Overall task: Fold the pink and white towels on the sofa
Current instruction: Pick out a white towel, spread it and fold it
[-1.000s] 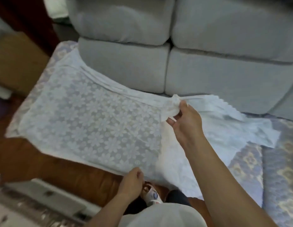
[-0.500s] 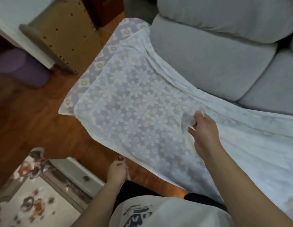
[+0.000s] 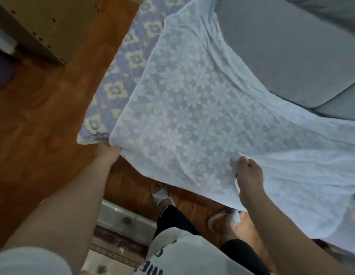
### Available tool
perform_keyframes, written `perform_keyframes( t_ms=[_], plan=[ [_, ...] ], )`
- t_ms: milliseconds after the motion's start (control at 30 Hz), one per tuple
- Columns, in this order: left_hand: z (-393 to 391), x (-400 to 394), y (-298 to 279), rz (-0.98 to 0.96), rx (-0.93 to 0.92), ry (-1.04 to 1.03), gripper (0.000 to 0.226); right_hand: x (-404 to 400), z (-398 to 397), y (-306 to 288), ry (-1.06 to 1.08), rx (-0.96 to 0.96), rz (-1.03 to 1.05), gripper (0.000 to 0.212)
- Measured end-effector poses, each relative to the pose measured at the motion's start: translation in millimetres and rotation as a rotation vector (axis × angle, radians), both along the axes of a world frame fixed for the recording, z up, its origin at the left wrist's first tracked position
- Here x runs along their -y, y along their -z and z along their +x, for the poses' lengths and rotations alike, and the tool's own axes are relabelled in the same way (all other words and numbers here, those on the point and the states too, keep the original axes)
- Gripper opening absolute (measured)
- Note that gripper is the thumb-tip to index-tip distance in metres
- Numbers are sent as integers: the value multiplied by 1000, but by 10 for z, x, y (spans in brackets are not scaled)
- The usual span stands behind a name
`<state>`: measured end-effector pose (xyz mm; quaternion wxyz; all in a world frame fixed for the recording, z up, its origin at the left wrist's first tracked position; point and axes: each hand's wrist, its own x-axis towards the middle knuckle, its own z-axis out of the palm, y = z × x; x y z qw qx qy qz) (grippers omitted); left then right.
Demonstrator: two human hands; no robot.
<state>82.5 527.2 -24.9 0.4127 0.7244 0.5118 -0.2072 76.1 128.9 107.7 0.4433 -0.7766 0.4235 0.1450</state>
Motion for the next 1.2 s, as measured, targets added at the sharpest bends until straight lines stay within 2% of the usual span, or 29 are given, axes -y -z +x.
perform_keyframes(
  t_ms=[67,133,200,267,300,333,400,467,500,600,667,700,767,833,900,967,1067,1200],
  plan=[
    [148,-46,125,-95,38,-84,75,-68,-45,16,6,3,-32,29],
    [215,-55,193,-134,3,-40,67,-104,-95,26,36,-6,-46,27],
    [177,-84,180,-96,-81,237,48,-86,-127,20,82,-19,-47,27],
    [48,-99,32,75,-77,511,24,-30,-155,-7,119,-10,-48,30],
    [-38,-119,-36,182,-18,598,20,3,-167,-32,125,0,-59,32],
    [-137,-138,-95,276,63,675,25,39,-176,-66,125,12,-76,34],
    [-318,-132,-301,307,195,720,28,126,-198,-156,148,42,-101,38],
    [-422,-119,-490,120,194,545,18,227,-208,-255,195,80,-107,42],
    [-451,-110,-562,-8,142,479,20,287,-210,-305,215,102,-106,40],
    [-580,-133,-698,-351,-184,589,30,467,-205,-452,288,180,-29,35],
    [-620,-49,-860,-364,-296,659,25,609,-206,-559,345,231,31,32],
    [-583,56,-981,-337,-259,635,18,686,-205,-621,372,253,45,32],
    [-405,411,-1302,-321,-18,438,8,864,-200,-781,423,307,56,35],
    [-165,930,-1756,-381,245,191,9,1074,-208,-970,464,365,32,39],
    [46,1506,-2211,-489,392,161,15,1335,-225,-1182,504,425,-3,38],
    [229,2081,-2678,-661,419,226,23,1661,-239,-1406,555,481,0,37],
    [376,2847,-3193,-905,351,271,33,2207,-278,-1786,586,556,15,35],
    [353,3962,-3633,-975,422,295,18,3041,-358,-2353,590,744,-31,30]
  ],
)
